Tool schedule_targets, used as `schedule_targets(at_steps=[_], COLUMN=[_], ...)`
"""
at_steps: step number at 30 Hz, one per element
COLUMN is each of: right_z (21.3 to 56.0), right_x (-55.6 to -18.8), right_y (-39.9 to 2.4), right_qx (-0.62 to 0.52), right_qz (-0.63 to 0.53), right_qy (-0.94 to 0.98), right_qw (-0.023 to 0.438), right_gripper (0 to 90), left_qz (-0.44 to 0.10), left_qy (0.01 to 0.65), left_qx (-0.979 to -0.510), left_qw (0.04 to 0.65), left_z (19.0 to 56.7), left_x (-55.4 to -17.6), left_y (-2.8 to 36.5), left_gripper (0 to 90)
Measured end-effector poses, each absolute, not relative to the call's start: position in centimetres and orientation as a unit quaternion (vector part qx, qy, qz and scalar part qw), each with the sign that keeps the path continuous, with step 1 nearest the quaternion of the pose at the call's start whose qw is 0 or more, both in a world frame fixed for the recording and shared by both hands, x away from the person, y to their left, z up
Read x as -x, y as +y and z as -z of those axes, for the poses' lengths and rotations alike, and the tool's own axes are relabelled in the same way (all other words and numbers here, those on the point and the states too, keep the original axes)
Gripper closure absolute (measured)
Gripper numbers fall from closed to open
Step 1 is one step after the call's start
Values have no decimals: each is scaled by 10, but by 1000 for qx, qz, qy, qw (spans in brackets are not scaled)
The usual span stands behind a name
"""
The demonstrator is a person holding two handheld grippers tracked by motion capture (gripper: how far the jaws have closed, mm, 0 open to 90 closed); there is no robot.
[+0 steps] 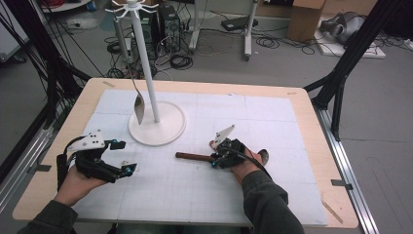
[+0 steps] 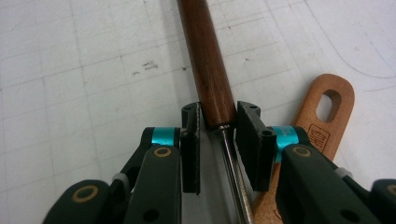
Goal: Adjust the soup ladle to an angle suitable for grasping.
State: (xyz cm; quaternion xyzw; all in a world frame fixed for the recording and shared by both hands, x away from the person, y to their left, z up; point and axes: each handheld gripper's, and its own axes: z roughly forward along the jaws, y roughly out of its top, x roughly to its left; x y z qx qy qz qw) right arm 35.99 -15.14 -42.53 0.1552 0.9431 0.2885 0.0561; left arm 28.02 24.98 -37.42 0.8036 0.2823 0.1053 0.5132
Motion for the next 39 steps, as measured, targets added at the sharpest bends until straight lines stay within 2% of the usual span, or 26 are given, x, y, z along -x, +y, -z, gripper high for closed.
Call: schedule_targets(at_steps=[24,39], right_z=[424,396], right_x=[-362,-355], right_y=[-147,-157], right_qx=[-159,-169], right_qz=[-288,-342], right_qy=[944,923], right_qw=[29,43], right_gripper=[721,728], left_qz=[-104,-99], left_qy=[280,278], left_qx=[-805,-808], left_qw=[513,510], left_z=[375,376], left_x=[-281,-281], left_y=[249,247], left_gripper=[67,71])
